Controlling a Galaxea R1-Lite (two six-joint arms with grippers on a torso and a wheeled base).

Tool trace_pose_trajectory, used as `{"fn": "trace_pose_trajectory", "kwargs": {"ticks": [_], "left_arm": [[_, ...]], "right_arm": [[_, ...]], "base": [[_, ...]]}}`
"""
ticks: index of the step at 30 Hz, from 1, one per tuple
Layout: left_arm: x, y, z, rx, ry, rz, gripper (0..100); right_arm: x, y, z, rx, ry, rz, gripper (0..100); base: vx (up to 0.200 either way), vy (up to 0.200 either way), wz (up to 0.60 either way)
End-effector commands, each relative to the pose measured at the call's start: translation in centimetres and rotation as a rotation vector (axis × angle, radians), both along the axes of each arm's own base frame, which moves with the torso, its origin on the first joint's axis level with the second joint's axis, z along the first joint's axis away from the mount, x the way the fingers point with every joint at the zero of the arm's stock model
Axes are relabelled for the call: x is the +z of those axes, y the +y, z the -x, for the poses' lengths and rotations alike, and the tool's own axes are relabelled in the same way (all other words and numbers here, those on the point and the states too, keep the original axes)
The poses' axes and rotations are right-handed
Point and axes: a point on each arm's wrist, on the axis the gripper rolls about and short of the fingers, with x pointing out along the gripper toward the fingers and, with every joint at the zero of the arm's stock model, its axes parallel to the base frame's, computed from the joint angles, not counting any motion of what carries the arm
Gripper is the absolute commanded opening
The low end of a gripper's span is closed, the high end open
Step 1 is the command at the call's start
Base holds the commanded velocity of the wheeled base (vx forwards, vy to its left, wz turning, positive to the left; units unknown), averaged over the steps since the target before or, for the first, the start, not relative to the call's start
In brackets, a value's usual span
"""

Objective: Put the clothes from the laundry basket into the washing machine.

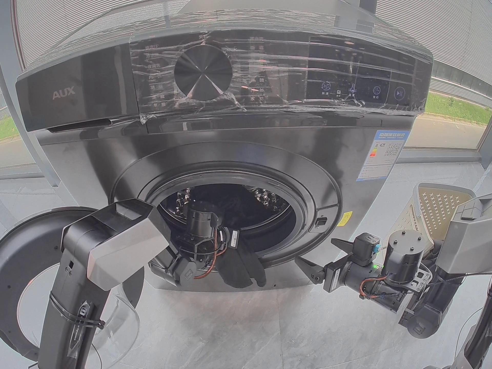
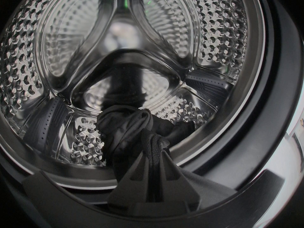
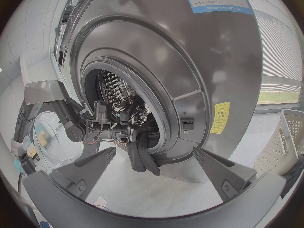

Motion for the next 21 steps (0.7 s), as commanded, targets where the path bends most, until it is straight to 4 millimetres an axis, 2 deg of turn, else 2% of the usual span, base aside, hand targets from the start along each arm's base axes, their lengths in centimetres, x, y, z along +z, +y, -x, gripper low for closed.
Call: {"fn": "trace_pose_trajectory", "kwargs": {"ticks": [1, 5, 6, 10, 20, 21], "left_arm": [[1.4, -0.2, -0.8, 0.02, -0.063, 0.052, 0], [2.9, 0.0, -2.2, 0.056, -0.157, 0.104, 0], [3.5, -0.1, -3.2, 0.086, -0.211, 0.129, 0], [4.6, 0.2, -4.9, 0.124, -0.297, 0.168, 0], [5.0, 0.3, -6.1, 0.147, -0.355, 0.201, 0], [5.2, 0.2, -6.1, 0.147, -0.361, 0.216, 100]], "right_arm": [[0.0, 0.1, 0.0, 0.002, -0.003, -0.002, 100], [-0.1, 0.1, 0.0, 0.002, -0.003, -0.002, 100], [-0.1, 0.1, 0.0, 0.002, -0.002, -0.001, 100], [-0.1, 0.1, 0.0, 0.002, -0.002, -0.001, 100], [-0.1, 0.0, 0.1, 0.002, 0.0, -0.001, 100], [-0.1, 0.0, 0.1, 0.002, 0.001, 0.0, 100]], "base": [[0.0, 0.0, 0.0], [0.0, 0.0, 0.0], [0.0, 0.0, 0.0], [0.0, 0.0, 0.0], [0.0, 0.0, 0.0], [0.0, 0.0, 0.0]]}}
